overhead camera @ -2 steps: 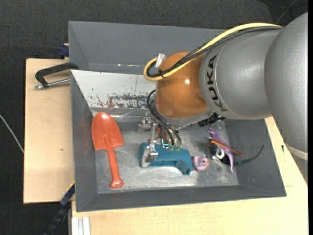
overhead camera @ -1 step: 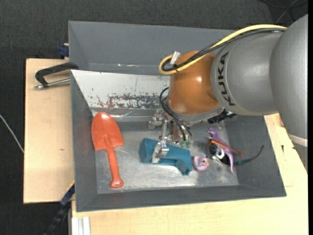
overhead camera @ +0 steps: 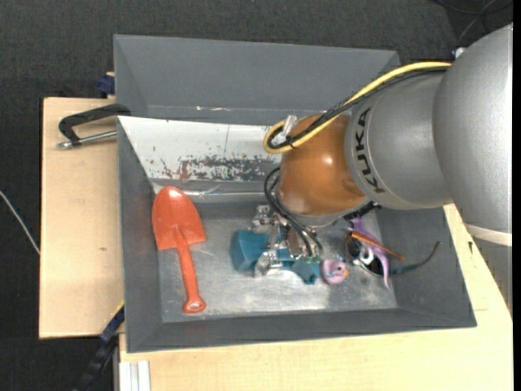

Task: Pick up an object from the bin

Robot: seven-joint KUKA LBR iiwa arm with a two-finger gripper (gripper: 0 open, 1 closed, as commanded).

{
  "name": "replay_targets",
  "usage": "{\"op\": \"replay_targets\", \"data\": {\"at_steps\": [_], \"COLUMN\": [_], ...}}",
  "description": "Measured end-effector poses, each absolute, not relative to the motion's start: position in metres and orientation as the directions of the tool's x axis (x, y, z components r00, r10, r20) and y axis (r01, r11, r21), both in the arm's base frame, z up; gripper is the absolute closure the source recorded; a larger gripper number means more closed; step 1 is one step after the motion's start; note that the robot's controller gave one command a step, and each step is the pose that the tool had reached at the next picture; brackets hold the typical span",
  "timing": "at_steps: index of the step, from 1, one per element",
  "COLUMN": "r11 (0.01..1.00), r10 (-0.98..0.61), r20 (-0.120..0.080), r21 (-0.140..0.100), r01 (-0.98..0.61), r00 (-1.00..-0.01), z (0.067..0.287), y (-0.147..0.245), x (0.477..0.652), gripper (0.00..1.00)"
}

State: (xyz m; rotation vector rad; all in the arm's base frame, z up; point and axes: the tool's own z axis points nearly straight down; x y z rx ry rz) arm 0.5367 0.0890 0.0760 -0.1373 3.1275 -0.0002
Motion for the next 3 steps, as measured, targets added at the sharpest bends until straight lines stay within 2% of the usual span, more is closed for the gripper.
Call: {"op": "replay_targets", "data": {"at_steps": [1,2,3], "r11": [0.996,0.998,0.997], "r10": [-0.088,-0.061,-0.075], "r20": [-0.011,0.008,0.002], "r21": [0.0,0.001,0.001], "r01": [-0.088,-0.061,-0.075], "r00": [-0.996,-0.998,-0.997], "z": [0.076,0.11,0.228], "y": [0.089,0.087,0.099], "x": [0.537,0.542,0.524], "gripper": [1.0,1.0,1.0]}}
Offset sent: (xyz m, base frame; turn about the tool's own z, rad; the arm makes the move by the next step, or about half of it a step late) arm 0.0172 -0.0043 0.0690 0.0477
